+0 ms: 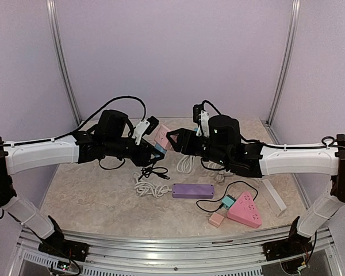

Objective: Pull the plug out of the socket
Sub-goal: Remove the plug from the socket.

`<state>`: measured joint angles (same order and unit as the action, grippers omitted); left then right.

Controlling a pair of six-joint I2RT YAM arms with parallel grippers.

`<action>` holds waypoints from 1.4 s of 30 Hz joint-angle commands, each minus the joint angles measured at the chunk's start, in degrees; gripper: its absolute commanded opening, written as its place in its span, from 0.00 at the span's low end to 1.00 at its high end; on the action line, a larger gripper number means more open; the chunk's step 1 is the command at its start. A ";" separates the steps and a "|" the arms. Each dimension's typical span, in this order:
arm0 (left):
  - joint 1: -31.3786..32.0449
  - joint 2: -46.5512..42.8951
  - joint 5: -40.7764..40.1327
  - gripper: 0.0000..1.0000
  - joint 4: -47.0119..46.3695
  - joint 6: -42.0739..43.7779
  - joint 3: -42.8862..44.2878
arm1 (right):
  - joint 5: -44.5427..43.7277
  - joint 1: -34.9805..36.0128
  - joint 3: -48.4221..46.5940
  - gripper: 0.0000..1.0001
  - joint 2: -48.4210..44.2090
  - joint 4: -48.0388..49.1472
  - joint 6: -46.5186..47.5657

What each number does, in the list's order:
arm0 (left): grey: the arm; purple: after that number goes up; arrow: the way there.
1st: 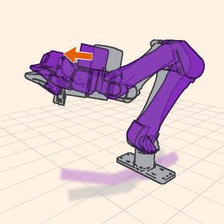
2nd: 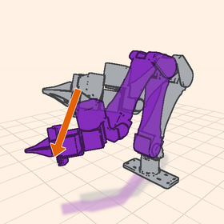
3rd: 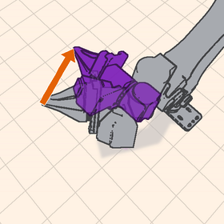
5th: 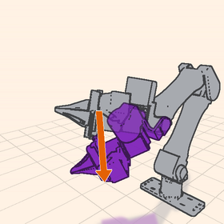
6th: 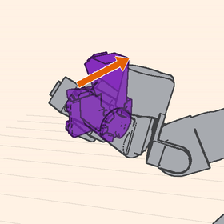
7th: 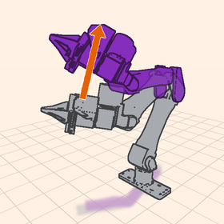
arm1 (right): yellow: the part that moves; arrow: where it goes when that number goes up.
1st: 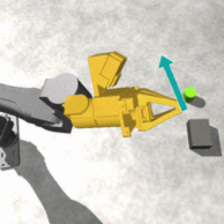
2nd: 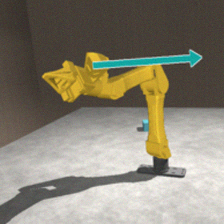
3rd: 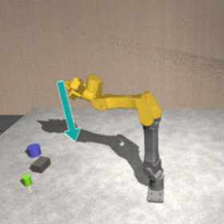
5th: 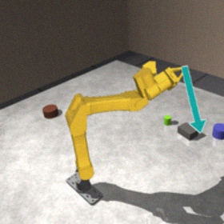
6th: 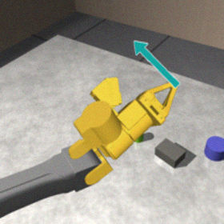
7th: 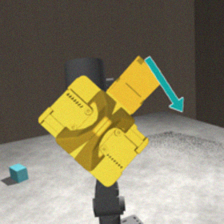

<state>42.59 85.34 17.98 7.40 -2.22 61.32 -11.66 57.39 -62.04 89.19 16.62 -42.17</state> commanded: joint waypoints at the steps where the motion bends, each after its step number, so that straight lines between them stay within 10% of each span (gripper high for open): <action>1: 0.21 -0.20 0.74 0.27 0.03 0.71 0.60 | -0.04 0.79 -2.92 0.00 -0.24 6.18 0.88; 27: 0.33 -3.89 0.74 0.15 2.02 6.86 0.06 | 15.21 -4.47 -4.00 0.00 1.86 4.21 1.42; 42: -4.91 -1.59 6.44 0.14 3.31 2.64 2.22 | -1.47 3.00 -7.96 0.00 3.14 -4.70 8.85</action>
<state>38.98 83.29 22.50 11.68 2.22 61.32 -9.10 58.02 -67.81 92.29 12.40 -37.19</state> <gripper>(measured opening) 0.455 0.621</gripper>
